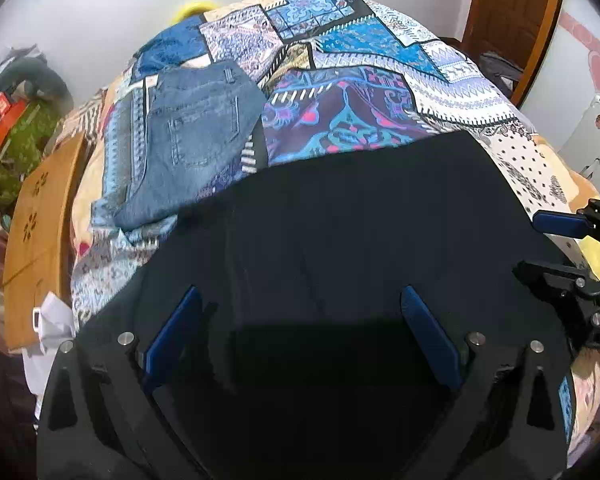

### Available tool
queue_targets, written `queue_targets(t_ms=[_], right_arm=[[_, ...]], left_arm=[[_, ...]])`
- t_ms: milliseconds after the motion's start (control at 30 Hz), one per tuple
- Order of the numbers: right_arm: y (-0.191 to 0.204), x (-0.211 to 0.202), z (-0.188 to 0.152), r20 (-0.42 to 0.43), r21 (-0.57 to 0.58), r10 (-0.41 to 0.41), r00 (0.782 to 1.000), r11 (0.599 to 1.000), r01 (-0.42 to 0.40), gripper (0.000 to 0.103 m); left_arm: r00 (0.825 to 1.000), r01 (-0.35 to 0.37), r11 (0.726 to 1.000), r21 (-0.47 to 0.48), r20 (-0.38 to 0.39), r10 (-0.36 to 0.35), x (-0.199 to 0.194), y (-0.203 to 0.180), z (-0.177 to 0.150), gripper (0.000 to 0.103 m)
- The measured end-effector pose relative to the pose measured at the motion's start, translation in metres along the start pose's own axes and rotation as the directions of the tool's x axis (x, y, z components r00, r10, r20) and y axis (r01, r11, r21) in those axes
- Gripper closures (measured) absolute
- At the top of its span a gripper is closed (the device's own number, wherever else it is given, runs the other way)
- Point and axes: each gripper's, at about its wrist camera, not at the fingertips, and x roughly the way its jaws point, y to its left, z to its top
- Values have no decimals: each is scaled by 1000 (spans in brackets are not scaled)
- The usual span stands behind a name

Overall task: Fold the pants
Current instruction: 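Grasp the black trousers edge with both grippers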

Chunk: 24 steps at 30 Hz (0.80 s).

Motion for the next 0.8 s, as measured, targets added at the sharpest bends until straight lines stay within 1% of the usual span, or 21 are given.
queue_targets(t_ms=[167,367,467,533,633,733,800], right_arm=[[-7,-10,-10,-16,69,19,1000,997,-18,45],[6,-29,-12,2,33,-19,1000,999,19,45],[19,-42,-7,39,14,-25,999,1000,24,45],[30,-53,0,77,5,-9,997,1000,9,45],[48,-64,8,131,-10,14,991,1000,-12,45],[70,-66,17,170,-37,37,985,999,-31,42],[87,-61,22,182,-63,46,982,997,-36,41]], left_arm=[[1000,-25,1000,-19,14,25,-14,3,-14,2],[998,-52,997,-53,41,54,-37,12,-31,2],[993,-80,993,-82,86,87,-57,21,-38,2],[986,-91,989,-112,128,106,-74,30,-44,2],[977,-83,980,-180,181,116,-99,49,-54,2],[970,-71,965,-252,208,126,-116,71,-67,2],[967,-59,948,-312,217,132,-127,91,-81,2]])
